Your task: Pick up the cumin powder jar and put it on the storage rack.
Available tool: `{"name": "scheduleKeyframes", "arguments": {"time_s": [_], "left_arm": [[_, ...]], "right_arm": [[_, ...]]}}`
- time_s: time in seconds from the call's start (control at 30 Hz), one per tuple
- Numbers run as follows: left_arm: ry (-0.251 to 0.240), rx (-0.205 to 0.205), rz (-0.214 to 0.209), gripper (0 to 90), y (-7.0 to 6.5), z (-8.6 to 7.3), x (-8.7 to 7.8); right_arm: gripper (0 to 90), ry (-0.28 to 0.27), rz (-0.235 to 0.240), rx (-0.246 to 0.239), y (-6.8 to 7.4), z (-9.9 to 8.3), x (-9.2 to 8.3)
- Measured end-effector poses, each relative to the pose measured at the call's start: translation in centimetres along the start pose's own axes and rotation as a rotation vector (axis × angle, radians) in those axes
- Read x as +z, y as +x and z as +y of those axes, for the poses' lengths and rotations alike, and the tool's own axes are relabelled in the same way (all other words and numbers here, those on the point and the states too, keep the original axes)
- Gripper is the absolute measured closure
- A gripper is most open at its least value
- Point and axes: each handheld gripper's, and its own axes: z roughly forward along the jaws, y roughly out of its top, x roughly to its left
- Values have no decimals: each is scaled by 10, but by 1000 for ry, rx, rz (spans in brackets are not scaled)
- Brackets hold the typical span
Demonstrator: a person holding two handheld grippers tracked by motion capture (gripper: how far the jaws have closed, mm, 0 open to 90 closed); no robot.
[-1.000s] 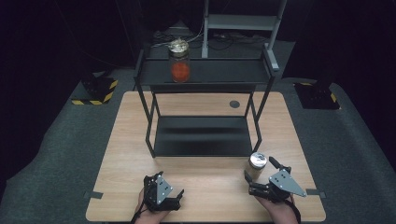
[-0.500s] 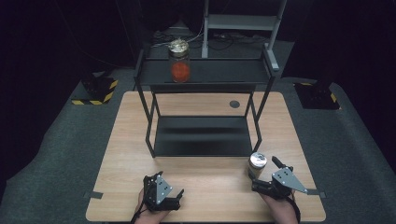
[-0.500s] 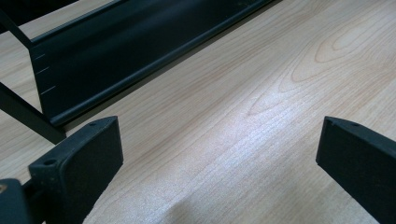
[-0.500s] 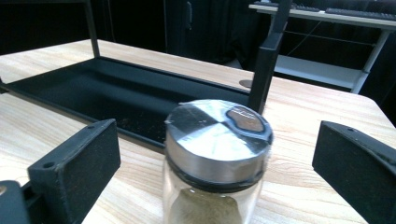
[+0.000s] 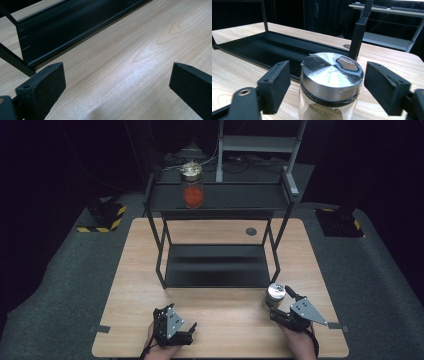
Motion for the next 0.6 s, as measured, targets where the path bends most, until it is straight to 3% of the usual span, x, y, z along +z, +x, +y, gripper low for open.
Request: {"name": "scheduleKeyframes", "arguments": {"time_s": [0.27,0.6], "left_arm": [[-2,-3,0,9,0,0,0],[-4,-7,1,9,0,-1,0]], "right_arm": [[305,-11,-12,-2,2,-3,3],[334,-13,-17,-1,1,-7,7]]}}
